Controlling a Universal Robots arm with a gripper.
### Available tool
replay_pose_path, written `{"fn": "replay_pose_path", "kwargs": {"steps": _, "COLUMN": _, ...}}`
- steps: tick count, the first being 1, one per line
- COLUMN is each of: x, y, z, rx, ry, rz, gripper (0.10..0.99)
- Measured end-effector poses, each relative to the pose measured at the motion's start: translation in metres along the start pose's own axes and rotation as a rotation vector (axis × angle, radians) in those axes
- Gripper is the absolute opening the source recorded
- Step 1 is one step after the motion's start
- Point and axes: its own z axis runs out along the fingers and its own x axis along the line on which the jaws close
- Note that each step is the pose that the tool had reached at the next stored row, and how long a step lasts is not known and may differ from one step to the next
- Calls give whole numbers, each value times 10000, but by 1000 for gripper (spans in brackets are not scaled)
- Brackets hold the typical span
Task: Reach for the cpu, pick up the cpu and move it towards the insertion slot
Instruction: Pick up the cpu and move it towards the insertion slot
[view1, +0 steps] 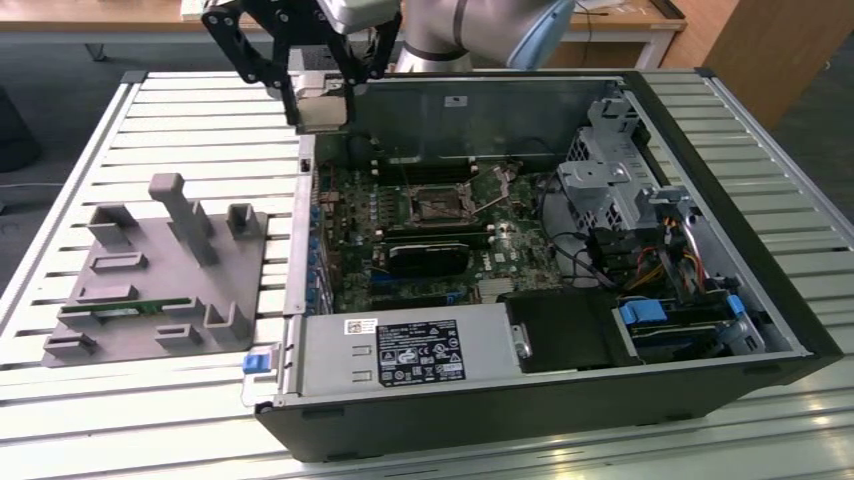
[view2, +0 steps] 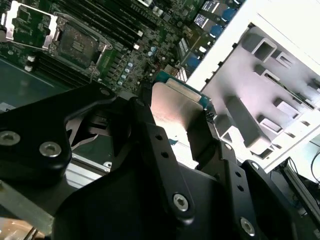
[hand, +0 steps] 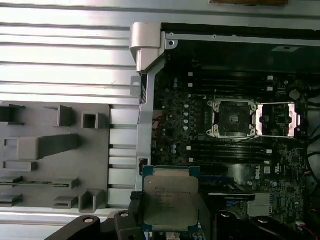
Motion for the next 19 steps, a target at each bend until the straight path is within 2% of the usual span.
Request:
{"fn": "replay_pose_path", "kwargs": {"steps": 8, "x": -286, "y": 10, "z": 1, "rx": -1, "ry": 0, "rz": -1, "gripper": 533}}
{"fn": "replay_pose_path", "kwargs": {"steps": 19, "x": -631, "y": 40, "z": 3, "rx": -1, "ry": 0, "rz": -10, "gripper": 533}}
